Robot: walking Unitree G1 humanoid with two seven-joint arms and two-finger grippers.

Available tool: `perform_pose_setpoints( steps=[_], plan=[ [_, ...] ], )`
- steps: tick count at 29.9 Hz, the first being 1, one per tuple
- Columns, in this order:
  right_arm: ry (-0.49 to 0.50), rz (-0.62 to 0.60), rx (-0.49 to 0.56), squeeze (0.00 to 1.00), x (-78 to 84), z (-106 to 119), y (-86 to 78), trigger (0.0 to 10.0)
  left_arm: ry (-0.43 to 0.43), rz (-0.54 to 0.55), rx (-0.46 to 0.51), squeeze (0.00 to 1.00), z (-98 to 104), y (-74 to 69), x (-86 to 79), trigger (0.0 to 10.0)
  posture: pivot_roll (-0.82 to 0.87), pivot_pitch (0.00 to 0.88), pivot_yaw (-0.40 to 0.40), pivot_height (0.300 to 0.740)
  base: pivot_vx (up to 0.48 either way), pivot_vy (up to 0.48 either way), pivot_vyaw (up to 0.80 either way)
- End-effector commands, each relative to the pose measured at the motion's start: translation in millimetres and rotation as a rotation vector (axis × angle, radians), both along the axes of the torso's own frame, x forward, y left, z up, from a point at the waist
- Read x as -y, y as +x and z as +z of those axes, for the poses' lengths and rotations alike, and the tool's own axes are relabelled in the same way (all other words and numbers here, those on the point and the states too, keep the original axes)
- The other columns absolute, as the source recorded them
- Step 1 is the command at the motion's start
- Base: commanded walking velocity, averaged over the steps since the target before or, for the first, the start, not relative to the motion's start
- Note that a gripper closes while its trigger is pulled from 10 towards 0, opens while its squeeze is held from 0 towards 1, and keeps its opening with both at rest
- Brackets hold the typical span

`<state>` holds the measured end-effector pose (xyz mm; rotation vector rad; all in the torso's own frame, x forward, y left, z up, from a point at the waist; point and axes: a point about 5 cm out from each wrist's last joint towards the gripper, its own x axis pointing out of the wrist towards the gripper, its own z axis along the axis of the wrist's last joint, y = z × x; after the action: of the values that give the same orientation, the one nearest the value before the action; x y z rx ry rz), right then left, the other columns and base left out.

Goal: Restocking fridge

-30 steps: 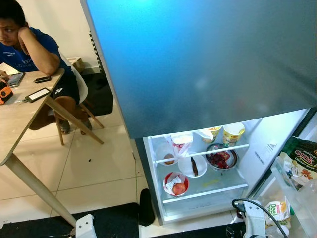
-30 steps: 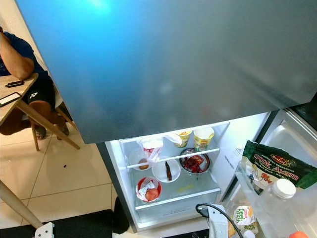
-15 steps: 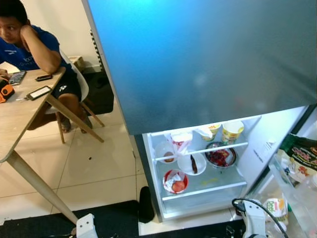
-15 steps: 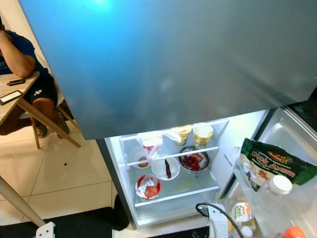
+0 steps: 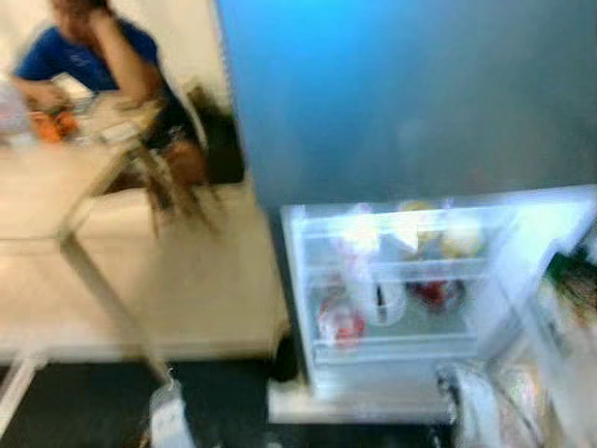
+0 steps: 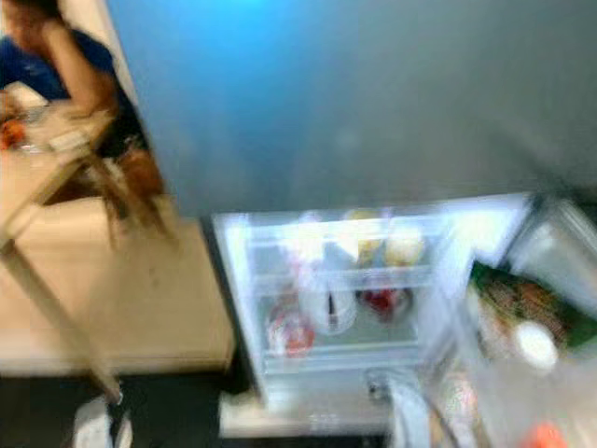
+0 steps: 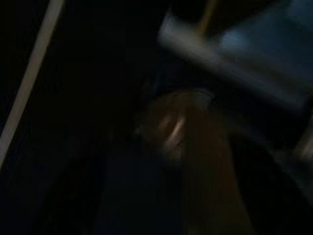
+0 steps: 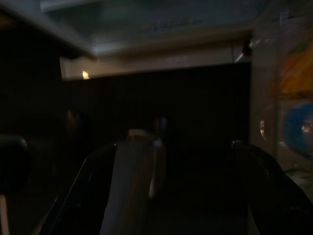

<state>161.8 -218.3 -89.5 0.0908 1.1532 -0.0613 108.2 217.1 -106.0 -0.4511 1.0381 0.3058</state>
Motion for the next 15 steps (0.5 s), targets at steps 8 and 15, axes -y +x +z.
perform_pose_setpoints(
  steps=[8,15],
  plan=[
    [0.019,0.002,-0.019,0.0,-5.9,-3.5,-5.8,10.0,0.02,-0.011,0.039,0.0,4.9,12.5,-5.6,10.0,-0.04,0.0,0.012,0.74,-0.345,0.0,0.0],
    [0.02,0.003,-0.021,0.0,-6.3,-3.9,-6.7,10.0,0.021,-0.014,0.039,0.0,5.0,12.8,-5.5,10.0,-0.04,0.0,0.011,0.74,-0.348,0.0,0.0]
  ],
)
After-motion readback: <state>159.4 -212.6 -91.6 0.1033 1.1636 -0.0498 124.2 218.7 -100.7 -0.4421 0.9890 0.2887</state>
